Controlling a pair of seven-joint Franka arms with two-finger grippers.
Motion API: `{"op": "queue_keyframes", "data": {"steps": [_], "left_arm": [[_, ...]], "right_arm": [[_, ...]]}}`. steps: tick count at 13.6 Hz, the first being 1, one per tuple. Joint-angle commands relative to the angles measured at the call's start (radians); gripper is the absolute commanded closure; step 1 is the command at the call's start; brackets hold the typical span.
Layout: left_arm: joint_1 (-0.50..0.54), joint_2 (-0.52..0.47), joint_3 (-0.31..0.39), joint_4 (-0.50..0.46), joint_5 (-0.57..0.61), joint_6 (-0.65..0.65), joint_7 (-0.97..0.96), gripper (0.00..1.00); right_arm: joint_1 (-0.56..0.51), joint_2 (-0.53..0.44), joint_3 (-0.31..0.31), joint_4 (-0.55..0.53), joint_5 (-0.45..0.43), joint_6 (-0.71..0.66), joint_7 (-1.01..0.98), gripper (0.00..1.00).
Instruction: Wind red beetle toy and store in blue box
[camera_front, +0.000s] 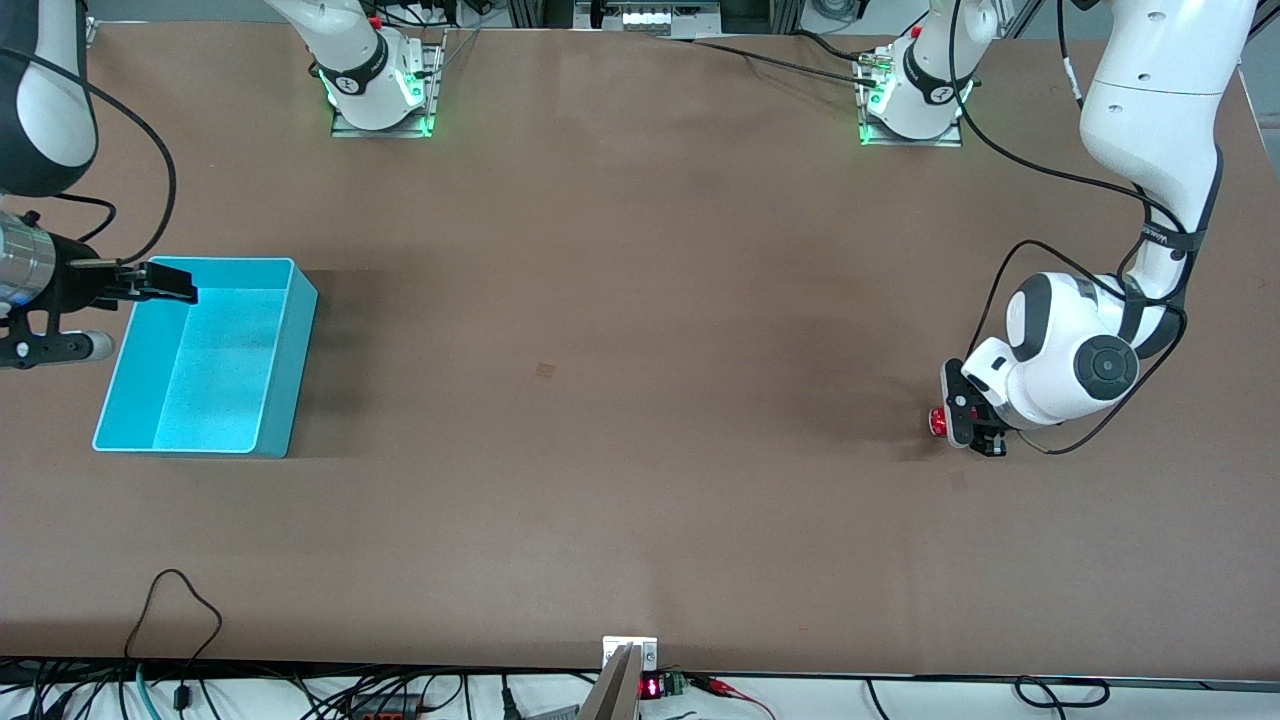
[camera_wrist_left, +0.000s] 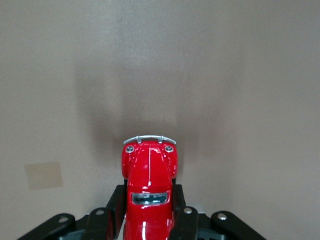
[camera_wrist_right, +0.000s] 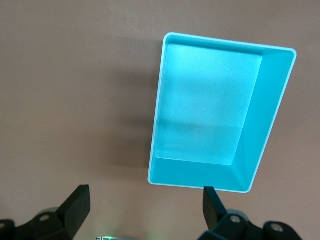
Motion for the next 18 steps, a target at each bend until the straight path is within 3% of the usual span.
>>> {"op": "queue_keyframes", "data": {"steps": [1,4,10,15,16,17,18], "left_arm": [[0.009,-0.006,-0.004,-0.009,0.014,-0.013,0.017,0.77],[0.073,0.020,-0.003,-0.003,0.015,-0.016,0.023,0.77],[0.239,0.049,-0.001,0.006,0.014,-0.010,0.269,0.76],[0.276,0.055,-0.001,0.026,0.014,-0.010,0.369,0.75],[0.280,0.055,-0.001,0.027,0.012,-0.010,0.366,0.69],[0.280,0.055,-0.001,0.029,0.009,-0.010,0.362,0.43],[0.286,0.052,-0.003,0.030,0.000,-0.007,0.374,0.00]], "right_arm": [[-0.001,-0.004,0.005,0.009,-0.004,-0.015,0.013,0.00],[-0.001,-0.017,0.005,0.008,-0.004,-0.020,0.013,0.00],[0.008,-0.026,0.006,0.008,0.002,0.023,0.020,0.00],[0.031,-0.023,0.011,-0.023,-0.012,0.095,0.056,0.00],[0.038,-0.024,0.011,-0.036,-0.012,0.115,0.056,0.00],[0.045,-0.021,0.011,-0.047,-0.013,0.132,0.054,0.00],[0.057,-0.015,0.011,-0.052,-0.025,0.144,0.054,0.00]]}}
